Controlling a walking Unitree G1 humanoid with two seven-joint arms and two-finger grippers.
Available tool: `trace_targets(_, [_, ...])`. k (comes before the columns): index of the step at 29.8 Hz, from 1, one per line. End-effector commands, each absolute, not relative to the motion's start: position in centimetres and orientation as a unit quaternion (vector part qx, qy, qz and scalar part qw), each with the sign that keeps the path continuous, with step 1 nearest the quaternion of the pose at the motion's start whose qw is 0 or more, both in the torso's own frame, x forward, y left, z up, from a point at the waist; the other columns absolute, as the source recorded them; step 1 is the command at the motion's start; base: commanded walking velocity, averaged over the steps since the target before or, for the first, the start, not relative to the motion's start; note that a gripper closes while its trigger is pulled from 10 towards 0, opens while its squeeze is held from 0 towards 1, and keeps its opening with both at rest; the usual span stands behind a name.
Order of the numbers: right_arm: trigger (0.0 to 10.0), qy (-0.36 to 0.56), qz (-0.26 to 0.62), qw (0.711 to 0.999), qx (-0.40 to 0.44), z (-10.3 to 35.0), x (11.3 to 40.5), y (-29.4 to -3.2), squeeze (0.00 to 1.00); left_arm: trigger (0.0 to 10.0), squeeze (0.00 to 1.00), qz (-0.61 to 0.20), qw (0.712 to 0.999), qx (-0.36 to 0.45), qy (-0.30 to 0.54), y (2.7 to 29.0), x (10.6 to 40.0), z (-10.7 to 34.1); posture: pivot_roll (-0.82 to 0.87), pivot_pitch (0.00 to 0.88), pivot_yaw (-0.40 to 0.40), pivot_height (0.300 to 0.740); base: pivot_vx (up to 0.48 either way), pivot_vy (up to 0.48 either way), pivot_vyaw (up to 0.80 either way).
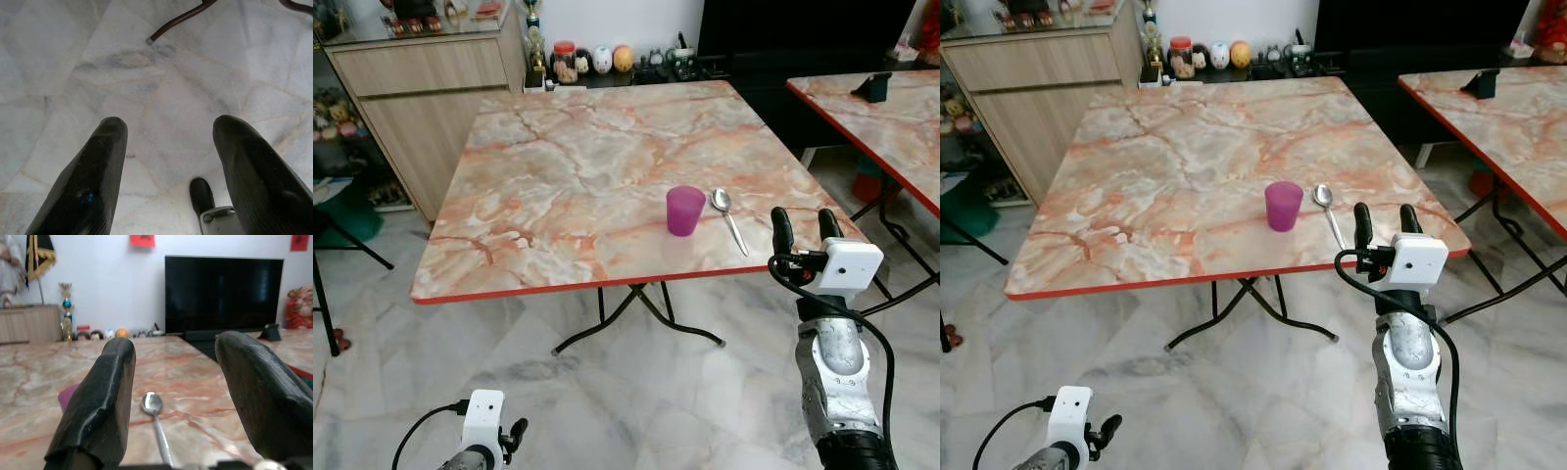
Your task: Setting the table
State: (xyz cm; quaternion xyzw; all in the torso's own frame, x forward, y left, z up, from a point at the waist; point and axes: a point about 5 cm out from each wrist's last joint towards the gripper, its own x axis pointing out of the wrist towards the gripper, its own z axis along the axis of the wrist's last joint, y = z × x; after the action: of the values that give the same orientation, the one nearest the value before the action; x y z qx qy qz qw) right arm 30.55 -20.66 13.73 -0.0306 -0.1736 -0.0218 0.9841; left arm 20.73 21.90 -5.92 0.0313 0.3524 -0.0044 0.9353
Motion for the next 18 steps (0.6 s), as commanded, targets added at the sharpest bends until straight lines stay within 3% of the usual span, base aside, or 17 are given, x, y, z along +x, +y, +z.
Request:
trace_targets(1, [10.0, -0.180, -0.009, 0.983, -0.047, 14.03, 30.59, -20.31, 0.00, 10.0, 0.00, -0.007, 0.933, 0.032, 0.358, 21.96, 20.55, -6.04, 0.00, 0.000, 0.024, 0.740, 0.315, 0.000, 0.56])
trace_targets(4, [10.0, -0.181, -0.004, 0.983, -0.042, 13.99, 30.60, -20.09, 0.00, 10.0, 0.00, -0.008, 0.933, 0.033, 0.357, 21.94, 20.62, -6.01, 0.00, 0.000, 0.023, 0.740, 0.317, 0.000, 0.59])
trace_targets(18, [10.0, -0.175, -0.021, 0.984, -0.029, 13.72, 30.24, -20.67, 0.00, 10.0, 0.00, -0.004, 0.933, 0.033, 0.357, 21.97, 20.55, -6.04, 0.00, 0.000, 0.022, 0.740, 0.323, 0.000, 0.00])
